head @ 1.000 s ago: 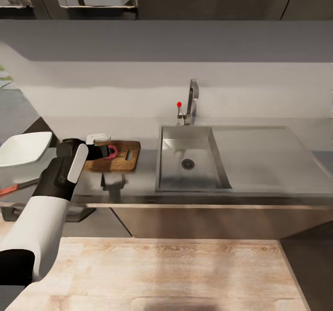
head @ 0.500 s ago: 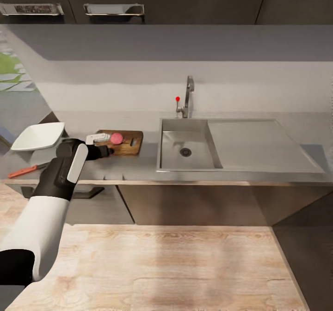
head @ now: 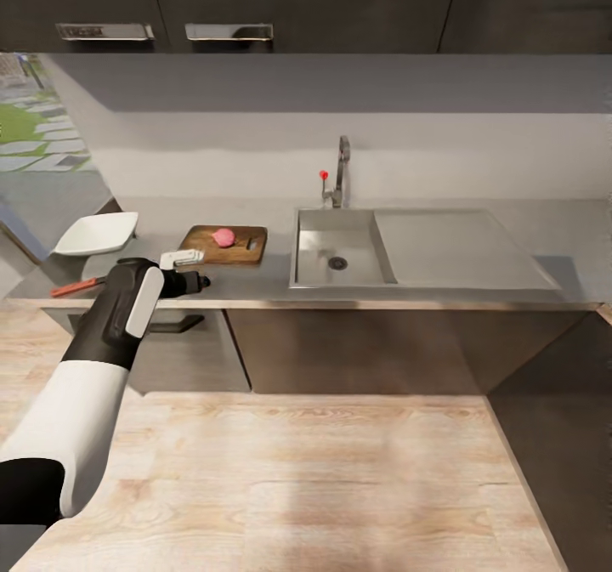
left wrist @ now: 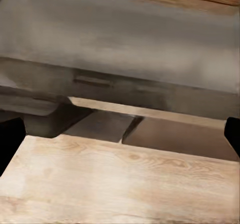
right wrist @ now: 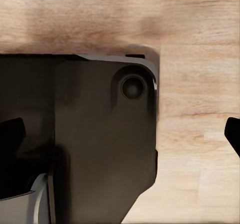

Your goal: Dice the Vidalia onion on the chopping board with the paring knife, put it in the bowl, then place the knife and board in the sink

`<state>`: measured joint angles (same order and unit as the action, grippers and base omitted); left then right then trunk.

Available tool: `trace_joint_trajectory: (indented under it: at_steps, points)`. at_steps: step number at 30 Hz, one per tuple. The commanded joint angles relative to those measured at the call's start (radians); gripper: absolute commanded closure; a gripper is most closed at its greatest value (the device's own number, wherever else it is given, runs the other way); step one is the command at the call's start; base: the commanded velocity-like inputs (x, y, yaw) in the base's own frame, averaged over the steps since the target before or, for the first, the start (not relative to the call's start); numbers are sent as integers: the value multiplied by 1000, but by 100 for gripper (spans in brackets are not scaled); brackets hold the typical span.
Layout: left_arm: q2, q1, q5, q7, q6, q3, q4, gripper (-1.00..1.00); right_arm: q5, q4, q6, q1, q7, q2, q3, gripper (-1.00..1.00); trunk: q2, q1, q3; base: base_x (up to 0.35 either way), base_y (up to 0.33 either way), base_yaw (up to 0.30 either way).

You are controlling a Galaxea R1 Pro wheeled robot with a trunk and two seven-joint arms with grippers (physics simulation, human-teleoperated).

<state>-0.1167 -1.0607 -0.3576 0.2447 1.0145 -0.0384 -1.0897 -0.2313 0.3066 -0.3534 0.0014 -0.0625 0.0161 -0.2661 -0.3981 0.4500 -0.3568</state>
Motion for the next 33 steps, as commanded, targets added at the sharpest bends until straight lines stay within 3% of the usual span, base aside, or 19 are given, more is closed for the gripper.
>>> trace_joint_trajectory:
  at_steps: [1,10,17,21,26,27,28,32,33]
  points:
    - [-1,-1,-11,10,3,-3,6,-100,-7,2,-1,0,-7,1,-8,-100,-2,0,0,-337,0,0]
    - [2,-1,-11,10,0,-3,46,-100,-7,2,-1,0,-7,1,-8,-100,-2,0,14,-337,0,0]
    - [6,-1,-12,5,-5,-5,189,-100,-7,2,-1,0,-7,1,-8,-100,-2,0,25,-336,0,0]
    - [28,-1,-12,-1,-39,-7,339,-100,-7,2,-1,0,-7,2,-8,-100,-2,0,32,-321,0,0]
    - [42,-1,-12,-17,-191,-10,513,-100,-7,2,-2,0,-7,2,-8,-100,-2,0,39,-224,0,0]
    - [47,-1,-10,-44,-268,-17,607,-100,-7,2,-2,0,-7,2,-8,-100,-2,0,41,-95,0,0]
    - [49,-1,-10,-55,-298,-22,640,-100,-7,2,-2,0,-7,2,-8,-100,-2,0,43,-76,0,0]
    - [62,-1,-7,-135,-602,-132,923,-100,-7,2,-2,0,-8,2,-8,-100,-2,0,49,-28,0,0]
    - [66,-1,-7,-142,-644,-148,961,-100,-7,2,-1,0,-8,2,-8,-100,-2,0,51,-10,0,0]
